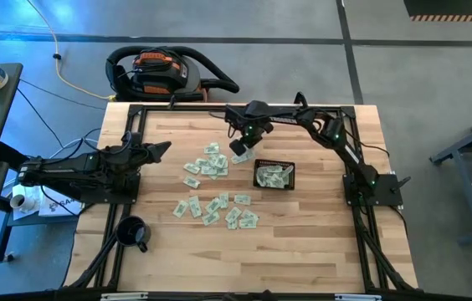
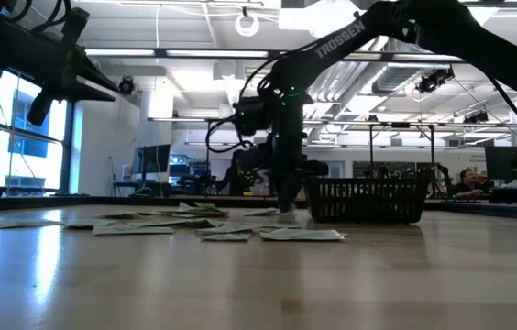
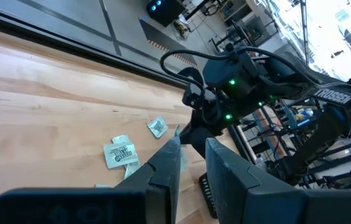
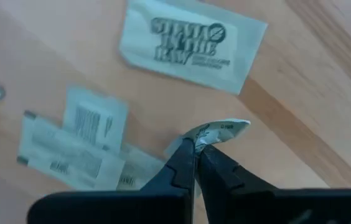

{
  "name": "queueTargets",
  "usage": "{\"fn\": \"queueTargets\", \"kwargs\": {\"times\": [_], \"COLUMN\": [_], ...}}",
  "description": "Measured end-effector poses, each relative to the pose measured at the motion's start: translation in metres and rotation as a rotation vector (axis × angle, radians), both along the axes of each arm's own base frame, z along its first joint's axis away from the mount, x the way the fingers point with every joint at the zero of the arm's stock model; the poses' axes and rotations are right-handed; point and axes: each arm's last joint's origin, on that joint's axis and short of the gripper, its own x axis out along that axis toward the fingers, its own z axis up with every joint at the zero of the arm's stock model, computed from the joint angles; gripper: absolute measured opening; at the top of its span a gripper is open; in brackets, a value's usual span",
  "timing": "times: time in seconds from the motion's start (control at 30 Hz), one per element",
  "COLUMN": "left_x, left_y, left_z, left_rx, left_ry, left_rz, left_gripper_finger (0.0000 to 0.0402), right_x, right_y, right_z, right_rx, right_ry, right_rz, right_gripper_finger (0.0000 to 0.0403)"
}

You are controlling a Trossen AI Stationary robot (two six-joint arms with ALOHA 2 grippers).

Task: Pick and place Stevia / Truvia into bins
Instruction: Put the green stevia packet into the black bin

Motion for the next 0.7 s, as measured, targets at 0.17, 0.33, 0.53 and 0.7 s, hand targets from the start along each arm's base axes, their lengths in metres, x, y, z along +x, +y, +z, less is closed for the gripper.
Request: {"fn": "queueTargets", "kwargs": {"times": [0.17, 0.33, 0.53, 0.7], "left_x": [0.000, 0.001, 0.002, 0.003], "left_y": [0.000, -0.001, -0.002, -0.005], "left_z": [0.000, 0.000, 0.000, -0.002], "left_rx": [-0.003, -0.011, -0.010, 0.000], "left_ry": [-0.001, -0.001, 0.011, 0.044], "left_rz": [-0.008, -0.037, -0.093, -0.208], "left_gripper_finger": [0.0111, 0.0111, 0.0111, 0.0111], "right_x": [0.007, 0.014, 0.009, -0.016], "right_y": [0.017, 0.045, 0.081, 0.119], "right_z": [0.025, 0.072, 0.101, 0.094], "right_rx": [0.015, -0.032, 0.032, 0.048], "right_ry": [0.025, 0.069, 0.081, 0.209], "right_rz": [0.103, 0.237, 0.303, 0.249], "right_gripper_finger": [0.0005, 0.0003, 0.0002, 0.0002]}}
